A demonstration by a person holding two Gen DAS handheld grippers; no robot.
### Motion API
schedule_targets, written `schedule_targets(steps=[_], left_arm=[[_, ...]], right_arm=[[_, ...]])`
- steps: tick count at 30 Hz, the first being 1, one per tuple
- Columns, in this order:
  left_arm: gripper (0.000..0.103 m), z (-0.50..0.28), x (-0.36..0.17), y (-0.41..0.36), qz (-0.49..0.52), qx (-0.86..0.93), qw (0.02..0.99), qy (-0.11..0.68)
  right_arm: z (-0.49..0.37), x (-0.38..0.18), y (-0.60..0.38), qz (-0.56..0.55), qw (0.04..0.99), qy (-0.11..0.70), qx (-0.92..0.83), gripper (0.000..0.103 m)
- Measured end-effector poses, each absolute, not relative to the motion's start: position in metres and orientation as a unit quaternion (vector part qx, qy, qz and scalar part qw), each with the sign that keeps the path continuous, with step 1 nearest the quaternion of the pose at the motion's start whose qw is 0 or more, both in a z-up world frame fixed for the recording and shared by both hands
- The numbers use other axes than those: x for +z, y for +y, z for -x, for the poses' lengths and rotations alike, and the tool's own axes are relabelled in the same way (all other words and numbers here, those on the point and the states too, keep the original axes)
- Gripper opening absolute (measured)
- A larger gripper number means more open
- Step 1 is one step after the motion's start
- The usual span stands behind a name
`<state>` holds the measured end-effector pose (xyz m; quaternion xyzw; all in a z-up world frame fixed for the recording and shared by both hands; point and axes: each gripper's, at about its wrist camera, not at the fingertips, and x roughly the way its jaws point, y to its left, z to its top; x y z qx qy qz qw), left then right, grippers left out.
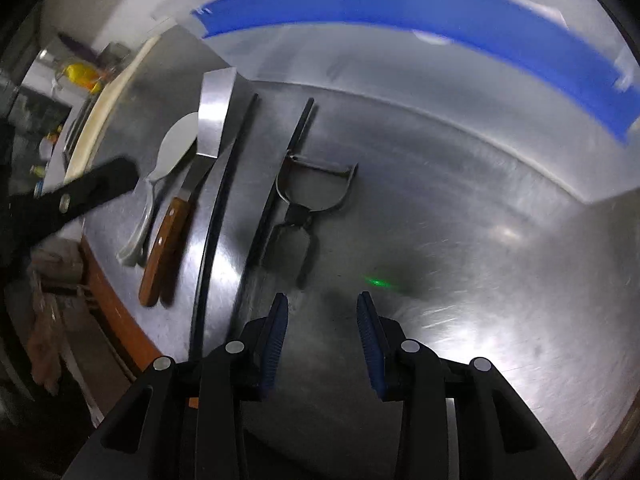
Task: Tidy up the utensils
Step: 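Move the right gripper to the metal peeler and grasp its handle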
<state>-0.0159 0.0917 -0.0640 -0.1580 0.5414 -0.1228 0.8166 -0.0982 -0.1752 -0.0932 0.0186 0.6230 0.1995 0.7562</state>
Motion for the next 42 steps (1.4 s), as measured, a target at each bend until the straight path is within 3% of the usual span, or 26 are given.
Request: schedule_targets(steps=[11,13,15,17,25,42], left_arm=[[0.062,-0.017,-0.084,0.124,0.124,-0.208,0.789,0.565],[0.062,-0.023,-0.085,0.122,0.116,-0.219,0.784,0.569],[0.062,-0.029,-0.084,0.117,0.112,-0.236,0.778,0.571],[0.062,-0.031,-0.081,0.109,0.110,-0.249,0.777,0.568],[0.062,-0.033,-0.078,0.068,0.109,-0.285,0.759,0.575],[0.062,-0.015,-0.131,-0.005,0.179,-0.300,0.663,0.662]], right_arm=[[0.109,-0.113,-0.151,-0.097,0.766,0.630,0.083,0.037],[0.112,-0.112,-0.146,-0.081,0.774,0.625,0.064,0.029],[0.114,-0.114,-0.143,-0.066,0.780,0.621,0.041,0.009],[0.116,-0.115,-0.145,-0.069,0.779,0.622,0.034,0.004],[0.121,-0.114,-0.173,-0.092,0.782,0.616,0.042,0.003],[0.149,-0.122,-0.272,-0.300,0.710,0.622,0.138,0.003]])
